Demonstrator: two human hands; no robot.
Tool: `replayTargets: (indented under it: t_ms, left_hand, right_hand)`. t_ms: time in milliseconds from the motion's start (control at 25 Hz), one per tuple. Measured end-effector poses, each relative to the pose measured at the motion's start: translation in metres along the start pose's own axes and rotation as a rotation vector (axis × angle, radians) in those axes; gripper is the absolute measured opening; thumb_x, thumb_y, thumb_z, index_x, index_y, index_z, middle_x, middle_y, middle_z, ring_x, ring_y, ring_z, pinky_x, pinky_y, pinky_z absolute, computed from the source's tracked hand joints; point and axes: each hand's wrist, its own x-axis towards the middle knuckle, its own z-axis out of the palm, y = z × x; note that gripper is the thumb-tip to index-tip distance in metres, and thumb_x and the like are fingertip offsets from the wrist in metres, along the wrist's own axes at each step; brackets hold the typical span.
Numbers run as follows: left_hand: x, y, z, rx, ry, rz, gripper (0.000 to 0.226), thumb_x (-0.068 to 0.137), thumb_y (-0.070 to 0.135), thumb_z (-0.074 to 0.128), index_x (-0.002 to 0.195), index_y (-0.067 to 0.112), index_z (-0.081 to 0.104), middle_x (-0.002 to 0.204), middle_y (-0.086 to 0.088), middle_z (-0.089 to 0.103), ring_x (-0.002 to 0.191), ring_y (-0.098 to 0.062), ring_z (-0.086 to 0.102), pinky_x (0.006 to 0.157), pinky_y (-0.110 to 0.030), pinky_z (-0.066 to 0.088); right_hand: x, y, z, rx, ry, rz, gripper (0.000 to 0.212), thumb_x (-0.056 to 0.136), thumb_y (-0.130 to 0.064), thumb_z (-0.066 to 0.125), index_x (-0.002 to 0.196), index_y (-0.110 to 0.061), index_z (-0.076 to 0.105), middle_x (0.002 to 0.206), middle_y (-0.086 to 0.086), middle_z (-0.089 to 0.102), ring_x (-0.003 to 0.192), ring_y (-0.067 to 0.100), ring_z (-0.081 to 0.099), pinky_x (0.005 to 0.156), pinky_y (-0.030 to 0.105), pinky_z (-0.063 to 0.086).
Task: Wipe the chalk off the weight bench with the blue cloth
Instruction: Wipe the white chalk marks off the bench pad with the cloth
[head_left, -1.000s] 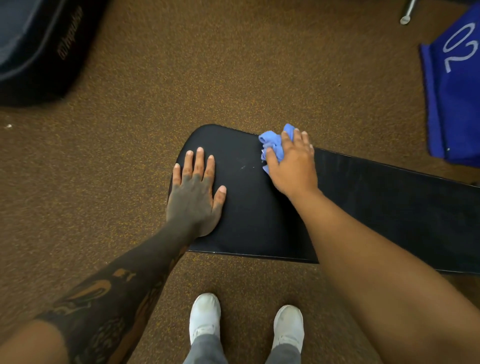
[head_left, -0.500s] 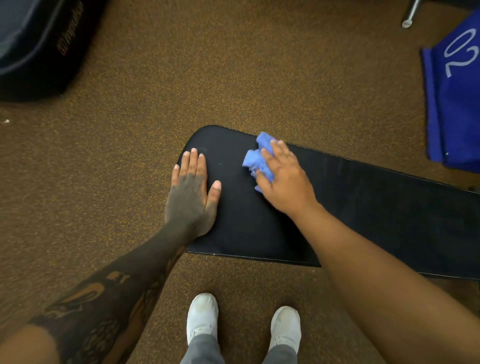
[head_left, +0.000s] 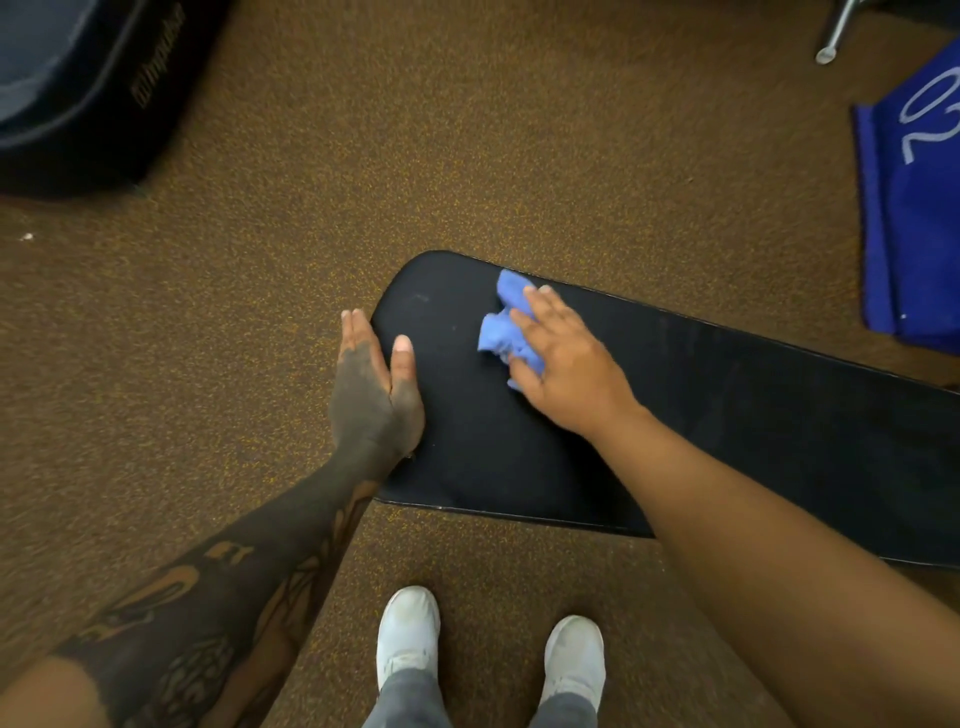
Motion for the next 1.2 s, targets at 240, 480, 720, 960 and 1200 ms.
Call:
replayTargets:
  t_ms: [240, 480, 720, 960, 1200]
  left_hand:
    - [0.012, -0.006, -0.002, -0.348, 0.009, -0.216, 0.085, 0.084, 0.071, 0.027, 0.143, 0.013, 0.045, 0.148, -0.003, 0.046, 0.138, -0.015, 0.039, 0.119, -0.037, 0.023]
    - [0.027, 0.004, -0.009, -1.000, -0.008, -0.502, 0.060, 0.102, 0.045, 0.026, 0.135, 0.003, 0.052, 0.132, -0.013, 0.059, 0.119, -0.022, 0.058, 0.107, -0.035, 0.042]
    - [0.033, 0.001, -0.023, -1.010, -0.239, -0.536, 0.066, 0.097, 0.059, 0.018, 0.126, 0.016, 0.059, 0.119, -0.004, 0.068, 0.109, -0.016, 0.064, 0.094, -0.033, 0.047]
    - [0.057, -0.021, -0.040, -1.025, -0.459, -0.592, 0.076, 0.094, 0.062, 0.016, 0.140, 0.008, 0.045, 0.136, -0.011, 0.056, 0.119, -0.025, 0.057, 0.105, -0.038, 0.040]
    - [0.044, -0.026, -0.023, -0.861, -0.594, -0.674, 0.057, 0.100, 0.048, 0.027, 0.106, 0.012, 0.071, 0.109, -0.009, 0.073, 0.094, -0.023, 0.070, 0.083, -0.034, 0.050]
  right_hand:
    - [0.069, -0.043, 0.022, -0.002, 0.001, 0.210, 0.055, 0.095, -0.032, 0.048, 0.143, -0.007, 0.040, 0.156, 0.017, 0.023, 0.146, 0.033, 0.010, 0.119, 0.044, 0.007]
    - [0.012, -0.049, 0.021, 0.059, -0.155, -0.243, 0.051, 0.083, -0.028, 0.057, 0.129, -0.005, 0.058, 0.143, 0.018, 0.047, 0.137, 0.034, 0.037, 0.115, 0.046, 0.023]
    - [0.055, -0.026, 0.009, -0.002, -0.030, 0.123, 0.054, 0.091, -0.034, 0.046, 0.137, -0.006, 0.049, 0.154, 0.018, 0.030, 0.145, 0.034, 0.019, 0.117, 0.048, 0.015]
    - [0.008, -0.110, 0.048, 0.097, -0.072, -0.132, 0.051, 0.082, -0.031, 0.060, 0.128, -0.008, 0.060, 0.146, 0.020, 0.042, 0.140, 0.036, 0.031, 0.116, 0.051, 0.018]
    - [-0.054, -0.078, 0.031, 0.066, -0.152, -0.300, 0.048, 0.080, -0.028, 0.061, 0.123, -0.008, 0.063, 0.143, 0.015, 0.048, 0.139, 0.031, 0.035, 0.113, 0.051, 0.028]
